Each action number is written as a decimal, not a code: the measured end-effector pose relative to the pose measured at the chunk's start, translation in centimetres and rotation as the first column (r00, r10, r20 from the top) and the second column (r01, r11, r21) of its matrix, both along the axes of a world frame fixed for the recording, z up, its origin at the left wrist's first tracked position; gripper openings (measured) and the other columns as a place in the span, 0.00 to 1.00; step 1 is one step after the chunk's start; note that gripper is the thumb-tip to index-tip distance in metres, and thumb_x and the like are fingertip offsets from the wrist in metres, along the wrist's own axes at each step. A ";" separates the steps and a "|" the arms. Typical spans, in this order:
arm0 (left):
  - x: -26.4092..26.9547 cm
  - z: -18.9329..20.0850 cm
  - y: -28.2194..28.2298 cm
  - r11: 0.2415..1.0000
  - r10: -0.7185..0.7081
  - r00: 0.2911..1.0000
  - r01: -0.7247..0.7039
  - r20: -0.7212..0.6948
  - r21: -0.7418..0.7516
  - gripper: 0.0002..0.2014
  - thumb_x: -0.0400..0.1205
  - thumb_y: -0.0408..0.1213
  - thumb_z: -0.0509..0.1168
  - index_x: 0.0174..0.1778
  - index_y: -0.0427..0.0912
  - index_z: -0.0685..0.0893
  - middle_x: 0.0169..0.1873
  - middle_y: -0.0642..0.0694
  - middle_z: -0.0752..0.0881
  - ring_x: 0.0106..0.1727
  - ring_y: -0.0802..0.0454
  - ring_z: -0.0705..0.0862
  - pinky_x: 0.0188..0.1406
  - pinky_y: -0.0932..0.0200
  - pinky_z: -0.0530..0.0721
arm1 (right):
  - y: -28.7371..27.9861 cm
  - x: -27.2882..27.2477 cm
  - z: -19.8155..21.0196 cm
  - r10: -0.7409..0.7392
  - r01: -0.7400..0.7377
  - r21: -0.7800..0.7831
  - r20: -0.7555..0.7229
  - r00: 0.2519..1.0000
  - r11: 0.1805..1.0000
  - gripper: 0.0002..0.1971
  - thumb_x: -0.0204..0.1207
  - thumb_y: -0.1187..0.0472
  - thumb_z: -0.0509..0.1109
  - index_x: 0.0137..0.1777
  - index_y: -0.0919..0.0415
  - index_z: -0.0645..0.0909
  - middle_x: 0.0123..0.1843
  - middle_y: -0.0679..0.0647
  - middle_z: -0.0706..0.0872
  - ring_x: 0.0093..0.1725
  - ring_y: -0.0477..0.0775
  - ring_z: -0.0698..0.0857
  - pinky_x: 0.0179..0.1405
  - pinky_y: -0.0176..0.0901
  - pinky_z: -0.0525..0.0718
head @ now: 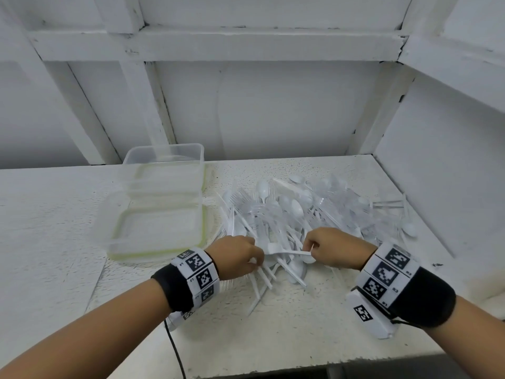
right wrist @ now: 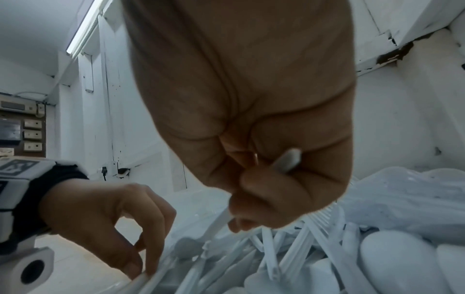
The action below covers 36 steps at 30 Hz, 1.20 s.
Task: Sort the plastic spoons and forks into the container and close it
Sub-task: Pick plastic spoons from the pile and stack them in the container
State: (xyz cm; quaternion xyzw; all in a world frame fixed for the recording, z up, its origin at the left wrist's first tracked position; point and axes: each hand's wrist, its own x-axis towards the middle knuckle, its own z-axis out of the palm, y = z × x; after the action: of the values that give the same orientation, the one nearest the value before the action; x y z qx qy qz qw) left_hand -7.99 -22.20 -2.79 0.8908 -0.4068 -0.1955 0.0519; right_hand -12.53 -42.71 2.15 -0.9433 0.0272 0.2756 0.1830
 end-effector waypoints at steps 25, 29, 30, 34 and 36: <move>-0.4 0.1 3.7 0.843 0.519 0.767 -0.533 -0.377 0.074 0.09 0.79 0.43 0.68 0.45 0.41 0.78 0.30 0.50 0.83 0.28 0.59 0.79 0.28 0.70 0.77 | 2.9 -2.0 -3.7 -0.022 0.008 0.052 0.268 0.963 0.999 0.07 0.80 0.53 0.63 0.47 0.56 0.75 0.35 0.47 0.79 0.31 0.43 0.75 0.29 0.33 0.70; -0.1 1.4 5.0 0.796 0.533 0.648 -0.603 -0.544 0.061 0.11 0.77 0.43 0.72 0.33 0.42 0.79 0.25 0.49 0.82 0.25 0.60 0.80 0.29 0.69 0.81 | 3.7 -1.7 -4.8 0.082 -0.051 -0.114 0.286 0.955 0.992 0.12 0.78 0.49 0.66 0.50 0.59 0.80 0.42 0.50 0.78 0.45 0.53 0.82 0.42 0.42 0.77; -0.1 1.7 5.3 0.792 0.534 0.640 -0.607 -0.552 0.063 0.12 0.77 0.43 0.72 0.33 0.43 0.78 0.25 0.49 0.82 0.25 0.59 0.79 0.28 0.68 0.81 | 3.9 -1.5 -5.0 0.090 -0.052 -0.139 0.282 0.955 0.989 0.12 0.78 0.49 0.66 0.48 0.58 0.80 0.43 0.51 0.78 0.45 0.54 0.82 0.43 0.43 0.77; 0.3 2.5 6.2 0.792 0.552 0.660 -0.606 -0.510 0.072 0.10 0.80 0.43 0.68 0.37 0.43 0.76 0.31 0.47 0.82 0.31 0.54 0.82 0.33 0.64 0.84 | 4.5 -1.5 -5.4 0.094 -0.040 -0.197 0.272 0.958 0.980 0.08 0.79 0.53 0.64 0.46 0.57 0.78 0.43 0.52 0.75 0.41 0.54 0.77 0.42 0.43 0.76; 0.3 2.9 6.6 0.782 0.565 0.668 -0.620 -0.485 0.057 0.08 0.83 0.39 0.63 0.39 0.43 0.73 0.34 0.46 0.82 0.32 0.54 0.83 0.31 0.64 0.84 | 4.6 -1.5 -5.3 0.089 -0.031 -0.209 0.274 0.958 0.977 0.07 0.80 0.56 0.62 0.44 0.58 0.77 0.43 0.52 0.73 0.40 0.54 0.76 0.38 0.42 0.75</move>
State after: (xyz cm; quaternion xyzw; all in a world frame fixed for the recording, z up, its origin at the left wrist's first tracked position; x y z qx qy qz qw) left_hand -7.68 -15.61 0.07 0.8932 -0.0793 -0.3575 0.2611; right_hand -14.06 -38.15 -3.18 -0.9870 0.0000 0.1396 0.0796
